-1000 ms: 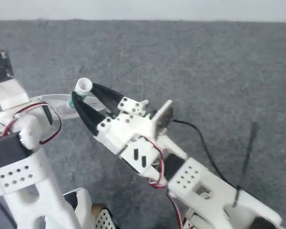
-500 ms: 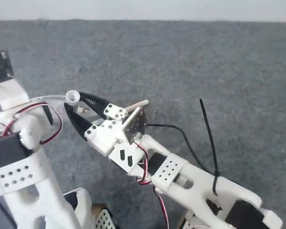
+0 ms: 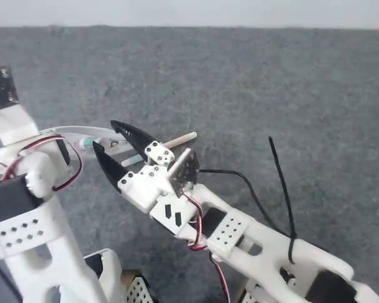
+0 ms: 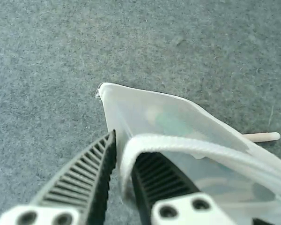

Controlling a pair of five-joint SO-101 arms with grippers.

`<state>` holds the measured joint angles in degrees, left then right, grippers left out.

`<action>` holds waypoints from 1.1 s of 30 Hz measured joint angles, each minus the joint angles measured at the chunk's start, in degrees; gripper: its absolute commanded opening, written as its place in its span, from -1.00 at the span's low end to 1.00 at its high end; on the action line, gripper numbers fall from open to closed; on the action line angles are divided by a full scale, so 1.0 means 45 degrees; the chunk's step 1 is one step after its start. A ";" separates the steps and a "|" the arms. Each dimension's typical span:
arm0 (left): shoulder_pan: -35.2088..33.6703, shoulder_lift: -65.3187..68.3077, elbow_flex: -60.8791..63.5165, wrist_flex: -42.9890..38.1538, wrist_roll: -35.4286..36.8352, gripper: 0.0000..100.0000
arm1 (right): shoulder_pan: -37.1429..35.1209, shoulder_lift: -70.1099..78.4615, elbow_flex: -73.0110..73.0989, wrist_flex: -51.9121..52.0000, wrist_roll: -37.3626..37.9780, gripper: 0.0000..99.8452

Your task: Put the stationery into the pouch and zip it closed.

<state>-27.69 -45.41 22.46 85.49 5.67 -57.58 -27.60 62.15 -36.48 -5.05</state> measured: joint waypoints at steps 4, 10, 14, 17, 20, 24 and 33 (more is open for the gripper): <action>0.0000 0.0000 0.0000 0.0000 0.0000 -0.98 | -0.0020 -0.0645 0.0020 0.0977 0.0000 -0.67; -0.0274 0.0000 0.0000 0.0000 0.0000 -0.98 | -0.0020 -0.1563 -0.0020 0.3477 -0.0703 -0.67; -0.0938 0.0000 0.0020 0.0000 0.0000 -0.98 | 0.0137 -0.1915 -0.0860 0.5861 -0.1250 -0.67; -0.1153 0.0000 0.0020 0.0000 0.0000 -0.98 | 0.0625 -0.1915 -0.1778 0.7658 -0.1993 -0.67; -0.1368 0.0000 0.0020 0.0000 0.0000 -0.98 | 0.1074 -0.1915 -0.2755 0.9358 -0.2716 -0.67; -0.1836 0.0000 0.0020 -0.0039 0.0000 -0.98 | 0.1504 -0.1915 -0.3790 1.1429 -0.3223 -0.67; -0.1934 0.0000 0.0098 -0.0137 0.0000 -0.98 | 0.2227 -0.1915 -0.5646 1.4730 -0.3536 -0.67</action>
<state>-36.40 -45.41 22.90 84.88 5.67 -47.56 -36.22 36.75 29.80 -20.97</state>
